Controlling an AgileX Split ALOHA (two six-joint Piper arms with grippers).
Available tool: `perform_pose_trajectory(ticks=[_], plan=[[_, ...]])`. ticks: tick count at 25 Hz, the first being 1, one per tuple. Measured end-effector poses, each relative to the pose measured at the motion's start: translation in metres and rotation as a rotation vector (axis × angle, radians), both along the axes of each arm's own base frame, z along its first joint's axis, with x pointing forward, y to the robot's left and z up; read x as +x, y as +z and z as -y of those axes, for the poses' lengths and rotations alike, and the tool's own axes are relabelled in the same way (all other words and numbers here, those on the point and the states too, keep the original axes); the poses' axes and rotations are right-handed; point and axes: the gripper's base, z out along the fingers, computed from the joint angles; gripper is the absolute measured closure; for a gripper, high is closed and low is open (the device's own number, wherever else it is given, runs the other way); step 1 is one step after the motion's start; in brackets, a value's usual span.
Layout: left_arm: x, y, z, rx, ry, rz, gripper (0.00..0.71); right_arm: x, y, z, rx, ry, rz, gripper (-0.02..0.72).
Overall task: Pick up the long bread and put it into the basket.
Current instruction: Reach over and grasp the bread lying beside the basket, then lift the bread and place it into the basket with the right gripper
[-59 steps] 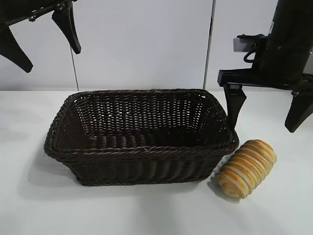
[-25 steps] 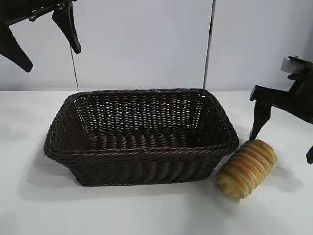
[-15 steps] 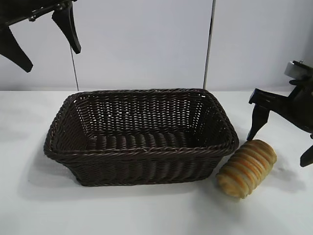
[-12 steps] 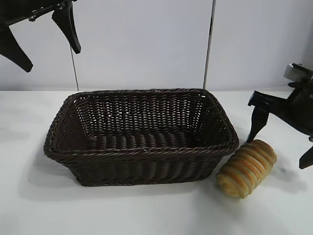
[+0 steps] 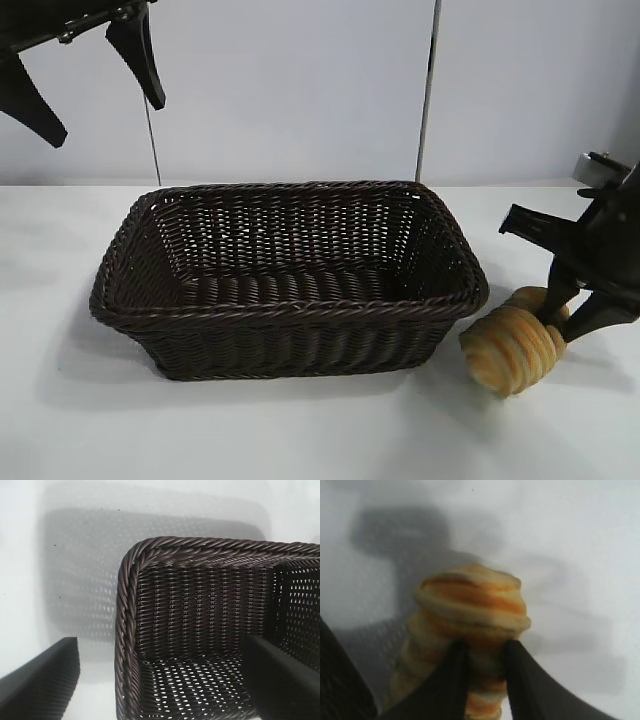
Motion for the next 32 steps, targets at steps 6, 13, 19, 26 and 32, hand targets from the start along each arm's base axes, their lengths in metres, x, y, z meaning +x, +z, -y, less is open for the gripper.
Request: perform_pose_trajectory(ticks=[6,13,19,26,32], plan=[[0.000,0.000,0.000,0.001,0.000,0.000,0.076,-0.003,0.014,0.001,-0.011,0.024,0.019,0.664],[0.000,0.000,0.000,0.001,-0.001,-0.001,0.076,0.004,0.053,0.001,-0.031,0.059,0.087,0.669],[0.000,0.000,0.000,0.001,-0.001,-0.001,0.076,0.011,0.082,0.001,-0.042,0.088,0.106,0.670],[0.000,0.000,0.000,0.001,-0.001,-0.002,0.076,0.019,0.135,0.001,-0.069,0.120,0.176,0.670],[0.000,0.000,0.000,0.001,-0.001,-0.002,0.076,0.026,0.162,-0.013,-0.041,0.153,0.224,0.670]])
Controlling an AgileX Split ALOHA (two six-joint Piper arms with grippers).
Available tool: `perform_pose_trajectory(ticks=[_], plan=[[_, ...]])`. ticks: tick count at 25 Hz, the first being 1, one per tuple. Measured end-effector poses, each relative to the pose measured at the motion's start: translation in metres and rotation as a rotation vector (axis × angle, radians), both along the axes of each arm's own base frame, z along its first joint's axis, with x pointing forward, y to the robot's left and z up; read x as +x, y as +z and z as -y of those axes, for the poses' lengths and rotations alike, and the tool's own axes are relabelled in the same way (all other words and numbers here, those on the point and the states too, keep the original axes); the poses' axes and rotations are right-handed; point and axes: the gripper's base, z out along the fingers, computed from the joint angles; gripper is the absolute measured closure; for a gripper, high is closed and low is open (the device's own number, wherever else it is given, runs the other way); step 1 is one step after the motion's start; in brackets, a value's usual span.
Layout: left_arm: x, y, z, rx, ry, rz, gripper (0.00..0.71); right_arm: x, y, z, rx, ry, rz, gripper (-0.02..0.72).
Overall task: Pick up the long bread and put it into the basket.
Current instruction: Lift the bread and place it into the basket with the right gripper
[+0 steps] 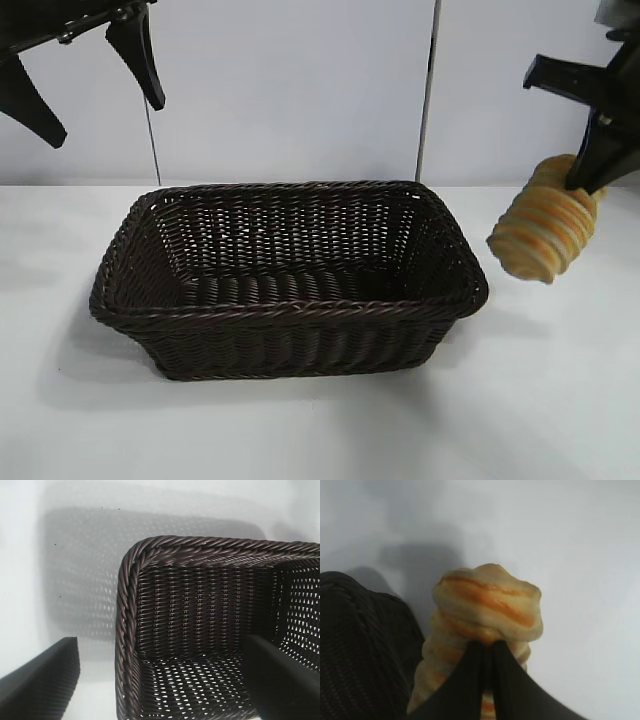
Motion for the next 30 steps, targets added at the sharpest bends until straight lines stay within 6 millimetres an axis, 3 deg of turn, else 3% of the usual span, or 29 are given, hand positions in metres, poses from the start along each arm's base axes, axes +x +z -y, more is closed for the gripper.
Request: perform_pose_trajectory(ticks=[11,17,23,28,30], plan=[[0.000,0.000,0.000,0.000,0.000,0.000,0.076,-0.003,-0.002,-0.093,0.128,0.159,0.118,0.671],[0.000,0.000,0.000,0.000,0.000,-0.001,0.076,0.003,-0.036,-0.129,0.134,0.200,0.075,0.671],[0.000,0.000,0.000,0.000,-0.001,-0.002,0.076,0.010,-0.070,-0.144,0.110,0.220,0.014,0.671],[0.000,0.000,0.000,0.001,-0.001,-0.003,0.076,0.011,-0.072,-0.144,0.109,0.220,0.014,0.667],[0.000,0.000,0.000,0.001,-0.001,-0.004,0.076,0.011,-0.072,-0.144,0.108,0.220,0.011,0.633]])
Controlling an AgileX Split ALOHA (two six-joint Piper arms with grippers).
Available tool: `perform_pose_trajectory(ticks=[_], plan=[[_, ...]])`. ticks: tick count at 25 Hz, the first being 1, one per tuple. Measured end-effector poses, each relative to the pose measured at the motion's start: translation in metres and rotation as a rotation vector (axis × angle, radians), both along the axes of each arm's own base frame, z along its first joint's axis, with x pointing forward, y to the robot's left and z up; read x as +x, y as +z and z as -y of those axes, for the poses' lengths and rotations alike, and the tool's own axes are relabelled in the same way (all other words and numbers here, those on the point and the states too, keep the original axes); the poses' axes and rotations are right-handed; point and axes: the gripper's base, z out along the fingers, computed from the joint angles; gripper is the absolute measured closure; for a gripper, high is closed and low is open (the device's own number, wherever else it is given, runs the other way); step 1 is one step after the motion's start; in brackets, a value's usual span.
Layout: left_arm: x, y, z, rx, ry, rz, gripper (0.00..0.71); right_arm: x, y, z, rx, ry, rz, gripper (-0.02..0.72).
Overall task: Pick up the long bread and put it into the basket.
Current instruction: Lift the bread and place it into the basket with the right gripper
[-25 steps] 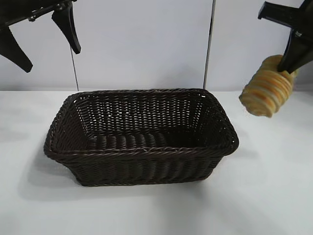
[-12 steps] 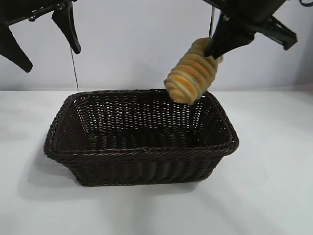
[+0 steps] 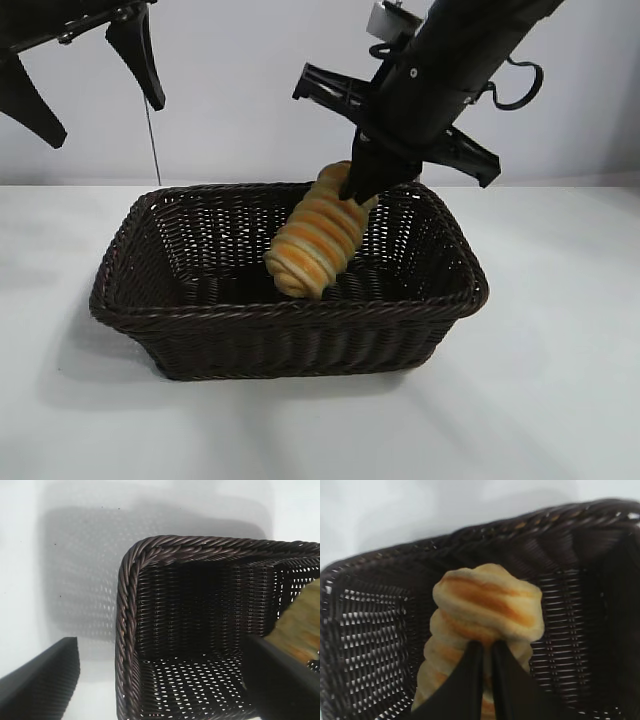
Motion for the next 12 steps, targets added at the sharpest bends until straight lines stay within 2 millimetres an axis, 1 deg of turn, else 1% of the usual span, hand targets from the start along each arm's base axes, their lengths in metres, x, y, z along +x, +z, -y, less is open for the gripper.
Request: perform_pose_trajectory(ticks=[1,3,5,7,8,10,12], plan=[[0.000,0.000,0.000,0.000,0.000,0.000,0.076,0.000,0.000,0.000,0.000,0.000,0.000,0.605],[0.000,0.000,0.000,0.000,0.000,0.000,0.076,0.000,0.000,0.000,-0.003,0.001,-0.004,0.507],[0.000,0.000,0.000,0.000,0.000,0.000,0.076,-0.001,0.000,0.000,-0.005,0.004,-0.008,0.374],[0.000,0.000,0.000,0.000,0.000,0.000,0.076,-0.001,0.002,0.001,-0.014,0.018,-0.008,0.220],[0.000,0.000,0.000,0.000,-0.001,0.000,0.076,-0.001,0.004,0.000,-0.017,0.027,-0.002,0.164],[0.000,0.000,0.000,0.001,-0.002,-0.003,0.076,-0.001,0.012,0.000,-0.023,0.044,0.003,0.112],[0.000,0.000,0.000,0.001,-0.002,-0.004,0.076,-0.002,0.027,0.001,-0.019,0.053,0.011,0.092]])
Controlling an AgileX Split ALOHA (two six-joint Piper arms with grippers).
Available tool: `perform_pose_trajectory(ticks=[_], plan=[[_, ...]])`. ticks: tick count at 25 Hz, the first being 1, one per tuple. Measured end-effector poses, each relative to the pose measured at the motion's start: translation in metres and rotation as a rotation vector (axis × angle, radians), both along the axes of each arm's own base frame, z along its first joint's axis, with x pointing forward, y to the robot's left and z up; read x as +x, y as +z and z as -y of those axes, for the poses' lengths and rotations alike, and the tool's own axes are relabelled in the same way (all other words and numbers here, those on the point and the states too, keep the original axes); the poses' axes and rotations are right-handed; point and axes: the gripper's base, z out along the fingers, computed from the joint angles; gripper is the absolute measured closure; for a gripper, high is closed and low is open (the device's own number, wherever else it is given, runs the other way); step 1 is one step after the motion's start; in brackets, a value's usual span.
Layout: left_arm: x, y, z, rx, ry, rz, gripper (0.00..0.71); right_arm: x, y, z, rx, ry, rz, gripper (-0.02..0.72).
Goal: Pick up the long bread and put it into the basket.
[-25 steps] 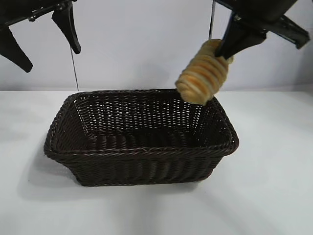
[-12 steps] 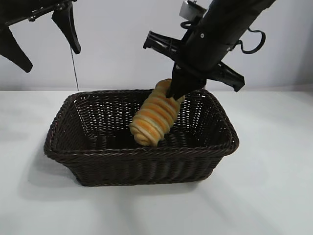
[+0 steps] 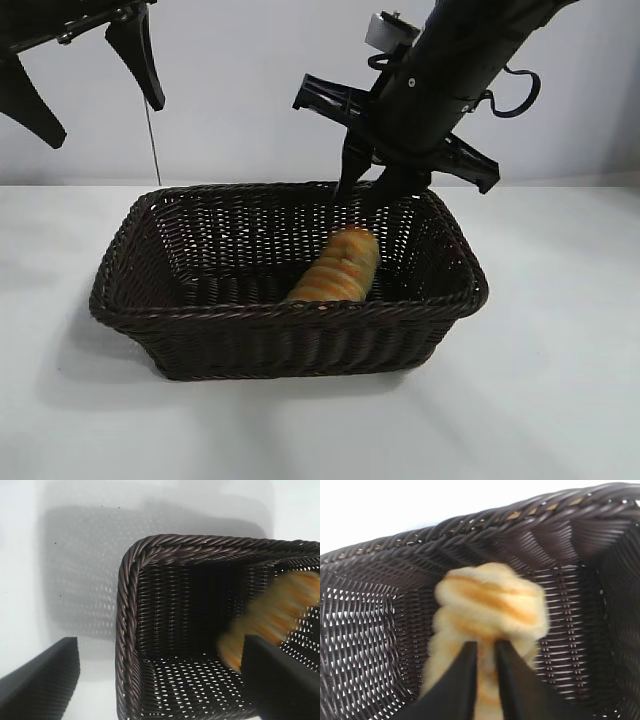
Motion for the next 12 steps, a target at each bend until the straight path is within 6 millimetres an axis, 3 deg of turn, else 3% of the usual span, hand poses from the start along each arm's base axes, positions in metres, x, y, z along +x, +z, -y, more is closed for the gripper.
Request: perform_pose_trajectory(ticks=[6,12], plan=[[0.000,0.000,0.000,0.001,-0.001,-0.005,0.076,0.002,0.041,0.027,-0.063,-0.002,0.009,0.068],[-0.001,0.000,0.000,0.001,-0.002,-0.007,0.076,-0.001,0.057,0.061,-0.129,-0.037,-0.018,0.059]])
